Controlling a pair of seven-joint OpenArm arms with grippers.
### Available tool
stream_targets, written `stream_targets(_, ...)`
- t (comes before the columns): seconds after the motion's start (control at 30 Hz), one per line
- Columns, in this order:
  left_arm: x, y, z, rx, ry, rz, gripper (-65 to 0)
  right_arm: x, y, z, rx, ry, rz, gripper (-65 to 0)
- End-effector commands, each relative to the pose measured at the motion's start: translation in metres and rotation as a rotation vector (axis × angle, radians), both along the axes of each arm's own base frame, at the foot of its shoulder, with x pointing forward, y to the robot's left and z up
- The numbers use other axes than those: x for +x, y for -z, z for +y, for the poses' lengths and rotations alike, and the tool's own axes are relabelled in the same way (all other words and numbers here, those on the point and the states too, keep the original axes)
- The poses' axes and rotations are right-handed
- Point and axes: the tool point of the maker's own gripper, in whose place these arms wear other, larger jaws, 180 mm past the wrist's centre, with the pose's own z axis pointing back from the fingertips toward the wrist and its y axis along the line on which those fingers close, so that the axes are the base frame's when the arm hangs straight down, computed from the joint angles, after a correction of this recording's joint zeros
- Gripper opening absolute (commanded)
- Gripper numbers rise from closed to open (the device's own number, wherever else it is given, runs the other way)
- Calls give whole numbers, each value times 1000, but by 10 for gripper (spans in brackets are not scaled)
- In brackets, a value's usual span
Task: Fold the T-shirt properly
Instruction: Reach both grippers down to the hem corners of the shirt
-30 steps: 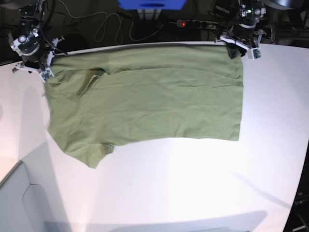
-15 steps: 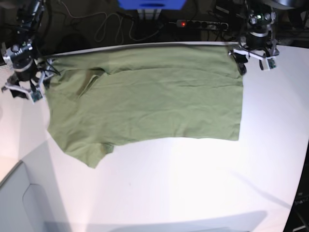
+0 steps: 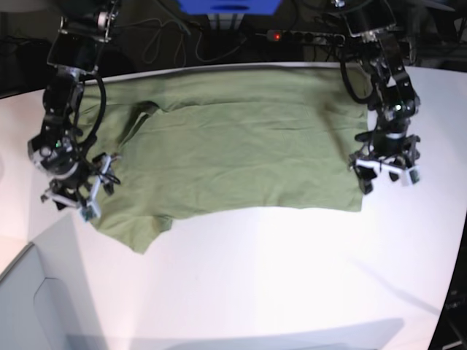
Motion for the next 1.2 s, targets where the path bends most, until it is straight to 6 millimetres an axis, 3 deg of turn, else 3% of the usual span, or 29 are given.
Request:
stream_targets(0.0, 14, -11, 10, 27, -21, -37, -201, 17, -16, -5, 2, -1, -53, -252)
stream_targets(0.1, 40, 1, 16, 31, -42, -8, -201, 38, -19, -7, 26, 11, -55, -252)
stream_targets(0.17, 57, 12, 9, 21, -23, 21, -201, 48, -23, -7, 38, 14, -60, -252)
stream_targets(0.4, 92, 30, -20, 12, 46, 24, -202, 56, -31, -10, 36, 17, -78, -252)
stream_targets(0.93, 94, 38, -9, 25, 41, 54, -203, 57, -31, -12, 33, 16, -79, -252)
stream_targets(1.1, 91, 46, -12, 15, 44, 73, -205, 68, -35, -9, 57, 18, -89, -252)
stream_targets(1.17, 89, 52, -12, 8, 43, 86, -235, 79, -37, -5, 89, 14, -106, -251)
